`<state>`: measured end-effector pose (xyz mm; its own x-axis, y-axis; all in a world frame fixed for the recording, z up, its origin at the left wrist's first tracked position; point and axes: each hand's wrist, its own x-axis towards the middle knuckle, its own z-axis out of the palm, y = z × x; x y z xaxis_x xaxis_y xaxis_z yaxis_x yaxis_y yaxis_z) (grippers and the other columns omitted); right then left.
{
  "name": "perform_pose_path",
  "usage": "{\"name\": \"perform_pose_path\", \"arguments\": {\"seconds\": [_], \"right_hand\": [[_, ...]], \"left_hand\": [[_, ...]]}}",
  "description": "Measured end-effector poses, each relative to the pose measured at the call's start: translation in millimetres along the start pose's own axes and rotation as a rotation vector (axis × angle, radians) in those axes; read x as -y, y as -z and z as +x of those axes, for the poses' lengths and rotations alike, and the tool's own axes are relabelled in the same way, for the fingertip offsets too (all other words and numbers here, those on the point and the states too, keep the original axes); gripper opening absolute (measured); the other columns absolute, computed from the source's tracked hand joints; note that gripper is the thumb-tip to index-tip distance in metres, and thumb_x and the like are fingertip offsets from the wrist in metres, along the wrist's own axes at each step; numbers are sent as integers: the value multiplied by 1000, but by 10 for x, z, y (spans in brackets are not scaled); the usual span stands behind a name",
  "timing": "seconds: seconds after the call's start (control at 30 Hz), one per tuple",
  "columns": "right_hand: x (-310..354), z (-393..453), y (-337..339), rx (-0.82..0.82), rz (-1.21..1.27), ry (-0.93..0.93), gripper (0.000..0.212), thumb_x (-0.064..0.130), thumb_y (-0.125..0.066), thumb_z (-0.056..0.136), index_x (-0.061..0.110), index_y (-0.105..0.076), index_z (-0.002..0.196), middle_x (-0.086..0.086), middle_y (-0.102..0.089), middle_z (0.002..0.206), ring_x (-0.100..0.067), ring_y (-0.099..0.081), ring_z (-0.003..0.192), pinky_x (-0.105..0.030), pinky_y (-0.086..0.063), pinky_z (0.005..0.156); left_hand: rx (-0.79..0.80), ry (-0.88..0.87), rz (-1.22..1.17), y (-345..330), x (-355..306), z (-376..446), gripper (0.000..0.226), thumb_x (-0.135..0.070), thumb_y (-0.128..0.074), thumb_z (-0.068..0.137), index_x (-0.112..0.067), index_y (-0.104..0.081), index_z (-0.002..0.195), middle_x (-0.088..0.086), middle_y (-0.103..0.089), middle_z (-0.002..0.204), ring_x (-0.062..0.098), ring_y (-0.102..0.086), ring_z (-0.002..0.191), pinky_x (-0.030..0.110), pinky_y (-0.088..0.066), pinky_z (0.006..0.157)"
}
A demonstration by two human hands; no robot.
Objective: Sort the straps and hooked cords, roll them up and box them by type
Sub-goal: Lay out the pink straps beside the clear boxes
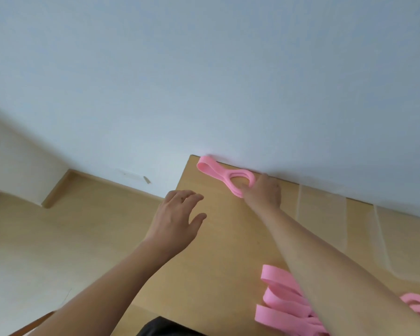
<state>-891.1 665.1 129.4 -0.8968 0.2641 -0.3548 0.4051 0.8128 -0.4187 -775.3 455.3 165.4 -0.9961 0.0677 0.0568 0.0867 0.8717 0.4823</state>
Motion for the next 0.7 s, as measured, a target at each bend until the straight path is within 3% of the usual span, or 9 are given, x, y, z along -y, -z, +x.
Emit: {"name": "perform_pose_path", "arguments": {"seconds": [0.1, 0.17, 0.27, 0.33, 0.37, 0.43, 0.5, 0.57, 0.7], "right_hand": [[74, -173, 21, -75, 173, 61, 34, 20, -67, 85, 7, -51, 111, -9, -60, 108, -33, -59, 102, -36, -47, 74], [103, -383, 97, -30, 333, 111, 24, 17, -67, 87, 11, -50, 103, 2, -58, 92, -22, -60, 85, -28, -40, 59], [60, -780, 324, 33, 531, 197, 17, 17, -69, 86, 19, -55, 94, 10, -61, 81, -1, -55, 66, -16, -40, 54], [-26, -1031, 546, 35, 598, 242, 20, 8, -68, 83, 23, -57, 91, 9, -65, 78, -3, -58, 67, -15, -43, 56], [-101, -1142, 671, 30, 641, 235, 23, 7, -69, 83, 26, -59, 91, 8, -67, 77, -5, -61, 69, -17, -46, 58], [-265, -1294, 891, 14, 738, 189, 25, 7, -72, 82, 28, -63, 92, 5, -70, 78, -10, -65, 72, -21, -51, 61], [-571, -1365, 1092, -49, 799, 107, 25, 4, -72, 83, 27, -65, 92, 4, -72, 80, -11, -67, 74, -23, -53, 64], [-999, -1407, 1266, -130, 847, -20, 24, 3, -72, 84, 24, -67, 94, 2, -73, 84, -16, -69, 78, -30, -57, 70], [-2049, -1588, 1537, -232, 938, -322, 22, 3, -75, 84, 17, -68, 99, -3, -76, 89, -26, -72, 88, -32, -57, 70]], "left_hand": [[5, 9, -11, -7, 90, 57, 45, -24, -81, 85, -15, -68, 127, 5, -67, 125, 31, -57, 120, 47, -54, 95], [17, -15, -15, -43, 75, 109, 59, -27, -82, 83, -16, -59, 136, 7, -59, 136, 32, -50, 126, 50, -50, 101], [54, -139, 10, -131, -75, 181, 100, -39, -89, 72, -23, -33, 153, 10, -37, 157, 33, -34, 143, 47, -36, 115], [87, -199, -39, -248, -256, 235, 117, -44, -92, 64, -25, -23, 156, 8, -31, 163, 32, -25, 152, 48, -26, 120], [100, -230, -74, -344, -384, 253, 117, -45, -92, 64, -24, -23, 156, 7, -35, 162, 31, -26, 152, 50, -25, 121], [97, -283, -169, -526, -656, 257, 97, -43, -85, 73, -19, -34, 151, 1, -55, 147, 27, -48, 138, 47, -36, 114], [116, -316, -294, -674, -1004, 232, 68, -33, -74, 78, -16, -49, 138, -3, -69, 120, 21, -63, 103, 32, -47, 87], [206, -355, -334, -796, -1357, 180, 62, -27, -70, 72, -17, -52, 131, -1, -69, 106, 21, -62, 84, 26, -41, 65], [415, -495, -289, -1092, -1960, -4, 65, -40, -58, 72, -20, -54, 134, -3, -68, 101, 25, -64, 84, 29, -42, 68]]}}
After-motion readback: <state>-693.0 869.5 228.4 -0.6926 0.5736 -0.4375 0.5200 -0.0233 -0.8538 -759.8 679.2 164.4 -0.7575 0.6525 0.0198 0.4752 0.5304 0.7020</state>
